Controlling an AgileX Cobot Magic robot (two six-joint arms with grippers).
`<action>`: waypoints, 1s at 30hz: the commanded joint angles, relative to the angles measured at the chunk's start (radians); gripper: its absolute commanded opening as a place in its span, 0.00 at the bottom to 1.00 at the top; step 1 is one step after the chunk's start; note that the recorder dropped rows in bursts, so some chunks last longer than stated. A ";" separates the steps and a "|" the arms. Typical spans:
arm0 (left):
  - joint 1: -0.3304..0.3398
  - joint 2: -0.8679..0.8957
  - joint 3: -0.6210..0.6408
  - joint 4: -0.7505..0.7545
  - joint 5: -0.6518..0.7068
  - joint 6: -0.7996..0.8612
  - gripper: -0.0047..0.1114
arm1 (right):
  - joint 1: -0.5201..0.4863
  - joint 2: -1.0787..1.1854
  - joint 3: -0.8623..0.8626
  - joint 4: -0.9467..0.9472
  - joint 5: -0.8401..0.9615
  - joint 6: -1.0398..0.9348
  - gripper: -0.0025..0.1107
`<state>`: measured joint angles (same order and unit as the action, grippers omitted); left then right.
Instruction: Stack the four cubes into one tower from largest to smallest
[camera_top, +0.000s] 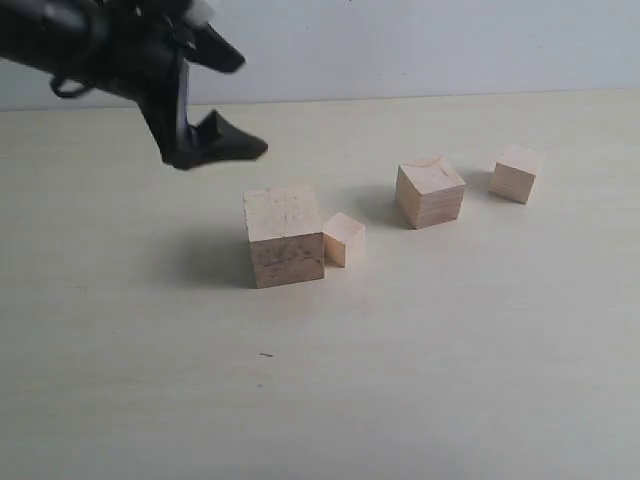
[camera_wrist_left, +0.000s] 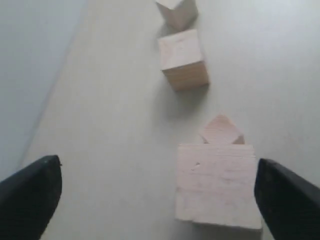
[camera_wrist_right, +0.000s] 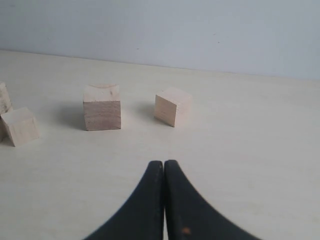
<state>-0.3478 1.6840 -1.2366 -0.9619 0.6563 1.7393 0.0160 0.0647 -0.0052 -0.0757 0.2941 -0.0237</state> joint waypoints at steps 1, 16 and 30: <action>0.022 -0.200 -0.008 0.313 -0.261 -0.488 0.66 | -0.004 0.004 0.005 -0.001 -0.005 0.003 0.02; 0.116 -0.241 0.116 0.385 0.219 -1.194 0.04 | -0.004 0.004 0.005 -0.001 -0.005 0.003 0.02; -0.202 -0.054 0.434 0.090 -0.351 -1.079 0.04 | -0.004 0.004 0.005 -0.001 -0.005 0.003 0.02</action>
<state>-0.5133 1.5906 -0.8191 -0.7898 0.4282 0.6135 0.0160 0.0647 -0.0052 -0.0757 0.2941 -0.0237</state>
